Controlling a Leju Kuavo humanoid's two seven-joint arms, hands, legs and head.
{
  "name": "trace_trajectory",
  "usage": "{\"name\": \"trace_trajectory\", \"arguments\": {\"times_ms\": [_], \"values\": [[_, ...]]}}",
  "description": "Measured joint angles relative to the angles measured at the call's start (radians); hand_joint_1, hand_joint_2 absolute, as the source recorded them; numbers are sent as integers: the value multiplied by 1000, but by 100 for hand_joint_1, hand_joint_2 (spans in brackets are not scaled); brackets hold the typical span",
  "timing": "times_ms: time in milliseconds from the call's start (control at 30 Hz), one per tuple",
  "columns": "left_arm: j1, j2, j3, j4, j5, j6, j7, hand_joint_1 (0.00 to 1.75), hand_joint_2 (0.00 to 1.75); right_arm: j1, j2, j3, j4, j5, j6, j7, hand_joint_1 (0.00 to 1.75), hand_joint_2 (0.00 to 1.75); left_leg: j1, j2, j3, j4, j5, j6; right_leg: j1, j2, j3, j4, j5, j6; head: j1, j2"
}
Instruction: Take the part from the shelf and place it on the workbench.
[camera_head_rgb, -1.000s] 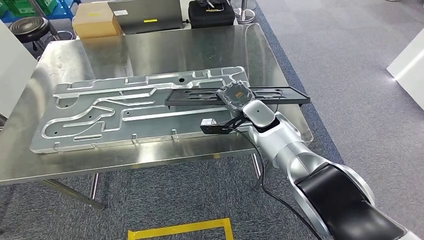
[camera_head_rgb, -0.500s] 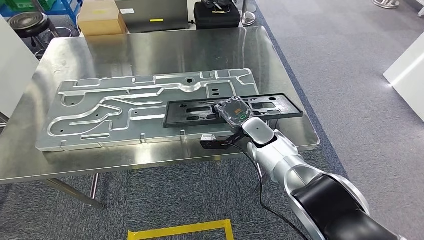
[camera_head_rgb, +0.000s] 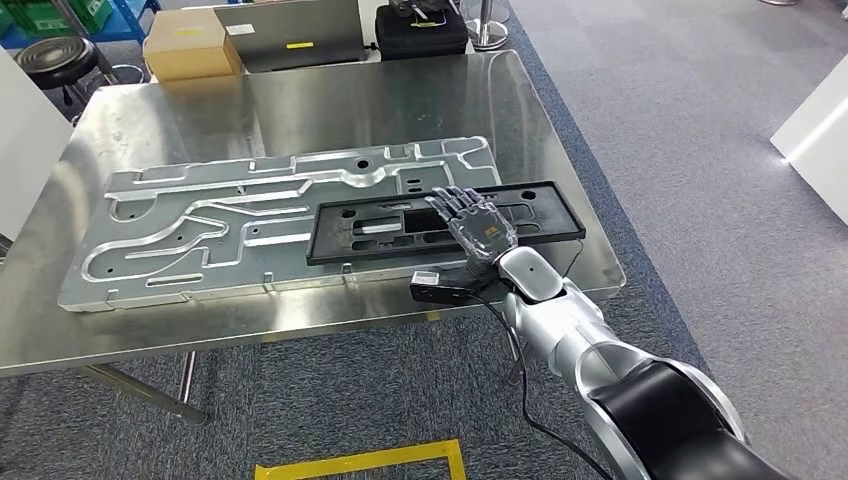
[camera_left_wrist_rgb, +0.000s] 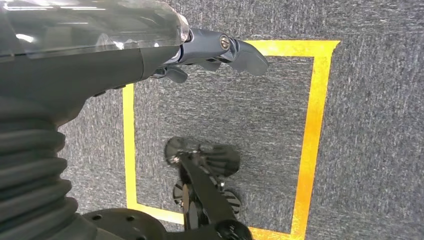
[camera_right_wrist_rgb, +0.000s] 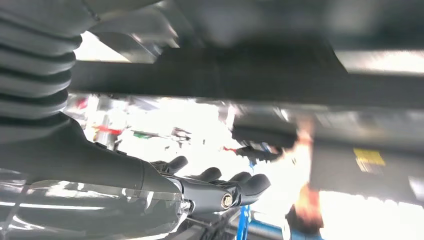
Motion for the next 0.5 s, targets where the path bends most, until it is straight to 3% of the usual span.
{"name": "trace_trajectory", "arguments": {"times_ms": [67, 100, 167, 233, 300, 367, 400, 433, 467, 500], "values": [[-2, 0, 0, 0, 1, 2, 5, 0, 0, 2, 4, -46, -16, -109, -39, -108, 0, 0, -3, -1, 60, -121, 42, 10, 3, 1, -2, 7, -5, 8, 0, 0], [-2, 0, 0, 0, 1, 4, 8, 0, 0, 4, 8, -76, -28, -179, -45, -178, 0, 0, -5, -1, 73, -148, 46, 16, 5, 1, -3, 9, -6, 13, 0, 0], [-2, 0, 0, 0, 2, 7, 15, 0, 0, 20, 15, -134, -87, -379, -12, -307, 0, 0, -7, -2, 75, -154, 46, 30, 6, 1, -2, 7, -4, 23, 0, 0], [-1, -1, 0, 0, 3, 9, 20, 0, 0, 52, 14, -158, -210, -626, 67, -358, 0, 0, -4, -2, 77, -161, 51, 43, 5, 0, -7, 20, -17, 34, 0, 0], [-2, -2, 0, 0, 7, 10, 24, 0, 0, 93, 4, -159, -372, -868, 163, -368, 0, 0, -2, -1, 77, -166, 55, 54, 3, 0, -43, 101, -70, 42, 0, 0], [-1, -2, 0, 0, 16, 10, 25, 0, 0, 149, -12, -162, -556, -1057, 257, -373, 0, 0, -3, -2, 77, -166, 55, 58, 3, 0, -104, 236, -133, 47, 0, 0], [0, -2, 1, 0, 21, 8, 24, 0, 0, 180, -21, -168, -653, -1122, 292, -374, 0, 0, -4, -2, 77, -165, 54, 59, 3, -1, -126, 282, -146, 47, 0, 0], [2, -2, 2, 0, 27, 6, 23, 0, 0, 210, -30, -179, -745, -1170, 320, -375, 0, 0, -5, -3, 77, -164, 53, 59, 3, -1, -131, 294, -139, 46, 0, 0], [3, -3, 4, 0, 32, 4, 19, 0, 0, 237, -37, -196, -836, -1201, 340, -376, 0, 0, -6, -4, 78, -163, 52, 60, 4, -1, -118, 265, -114, 43, 0, 0], [5, -4, 7, 0, 38, 0, 15, 0, 0, 263, -42, -218, -922, -1215, 349, -376, 0, 0, -7, -4, 78, -162, 51, 59, 5, -1, -88, 203, -78, 38, 0, 0]]}}
